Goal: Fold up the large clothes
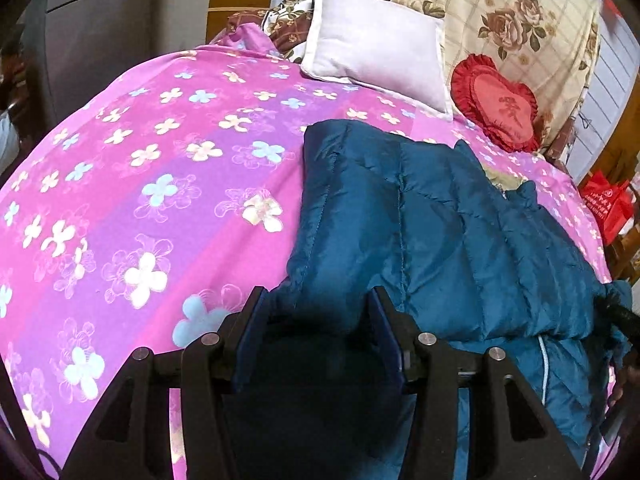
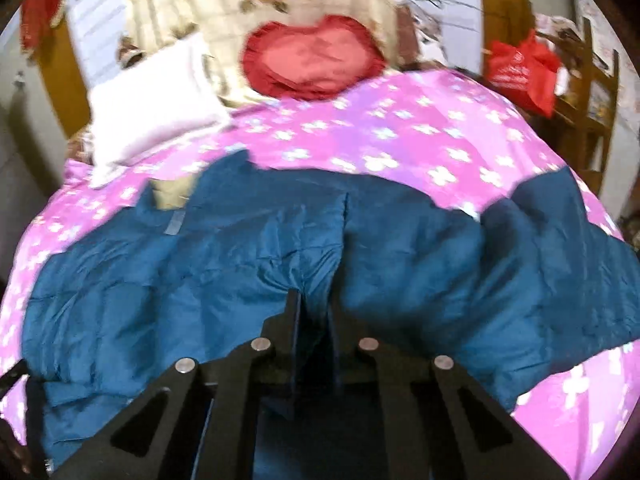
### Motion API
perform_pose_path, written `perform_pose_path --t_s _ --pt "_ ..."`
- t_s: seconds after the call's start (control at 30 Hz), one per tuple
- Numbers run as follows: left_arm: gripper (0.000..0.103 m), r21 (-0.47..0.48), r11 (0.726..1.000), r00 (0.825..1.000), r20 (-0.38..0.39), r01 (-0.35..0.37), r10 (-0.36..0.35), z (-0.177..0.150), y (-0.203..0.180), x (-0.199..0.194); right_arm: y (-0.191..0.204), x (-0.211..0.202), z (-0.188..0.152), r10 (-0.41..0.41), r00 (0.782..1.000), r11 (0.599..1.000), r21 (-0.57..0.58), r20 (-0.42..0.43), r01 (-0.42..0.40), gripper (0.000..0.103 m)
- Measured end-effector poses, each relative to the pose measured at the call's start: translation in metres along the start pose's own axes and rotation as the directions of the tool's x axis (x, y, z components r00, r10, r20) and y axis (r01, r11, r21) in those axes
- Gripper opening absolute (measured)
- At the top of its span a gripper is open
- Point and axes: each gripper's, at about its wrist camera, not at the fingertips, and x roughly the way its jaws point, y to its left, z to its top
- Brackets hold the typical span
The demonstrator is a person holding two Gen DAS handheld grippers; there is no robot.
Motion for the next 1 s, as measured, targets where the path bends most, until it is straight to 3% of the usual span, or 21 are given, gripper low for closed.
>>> perform_pose_path --t_s 0.13,0.27,0.33,0.4,0.43,0.53,0.63,0.83,0.9,1.0 --pt "0.032 0.026 1.000 1.000 0.015 -0.017 0.017 -0.001 -0.004 -0.003 -0.012 0.023 -0.007 -0.109 0.991 0.994 -0.030 -0.072 0.108 0.010" --pt "0.032 0.043 0.999 0.999 0.044 -0.027 0.026 0.006 -0.007 -0.015 -0.024 0.017 -0.007 -0.107 0.990 0.994 -0.018 -0.090 0.106 0.013" --pt "0.032 0.046 0.999 0.998 0.063 -0.027 0.025 0.015 -0.011 -0.021 -0.027 -0.001 -0.002 -0.108 0.992 0.994 0.008 -0.061 0.109 0.035" --pt "0.032 0.060 0.998 0.996 0.081 -0.037 0.032 0.023 -0.017 -0.022 -0.019 -0.023 0.001 -0.062 0.998 0.998 0.003 0.003 0.062 0.054" --pt "0.032 0.075 0.996 0.996 0.084 -0.044 0.037 0.027 -0.021 -0.020 -0.012 -0.029 0.002 -0.021 1.000 1.000 -0.009 0.020 0.022 0.057" --pt "0.032 0.083 0.994 0.995 0.072 -0.068 0.062 0.031 -0.023 -0.004 0.028 -0.029 0.005 0.138 0.990 0.988 -0.075 -0.003 -0.138 0.059" --pt "0.032 0.072 0.995 0.997 0.036 -0.067 0.064 0.027 -0.019 0.014 0.076 -0.007 0.000 0.221 0.973 0.962 -0.146 -0.063 -0.228 0.059" --pt "0.035 0.076 0.996 0.999 0.008 -0.052 0.052 0.020 -0.017 0.036 0.150 0.033 -0.013 0.190 0.979 0.926 -0.318 -0.074 -0.204 0.059" --pt "0.036 0.086 0.995 0.998 0.008 -0.057 0.057 0.018 -0.019 0.037 0.157 0.042 -0.022 0.132 0.988 0.922 -0.356 -0.075 -0.150 0.060" --pt "0.036 0.087 0.994 0.998 0.011 -0.061 0.060 0.016 -0.019 0.036 0.152 0.044 -0.032 0.129 0.990 0.920 -0.365 -0.059 -0.142 0.060"
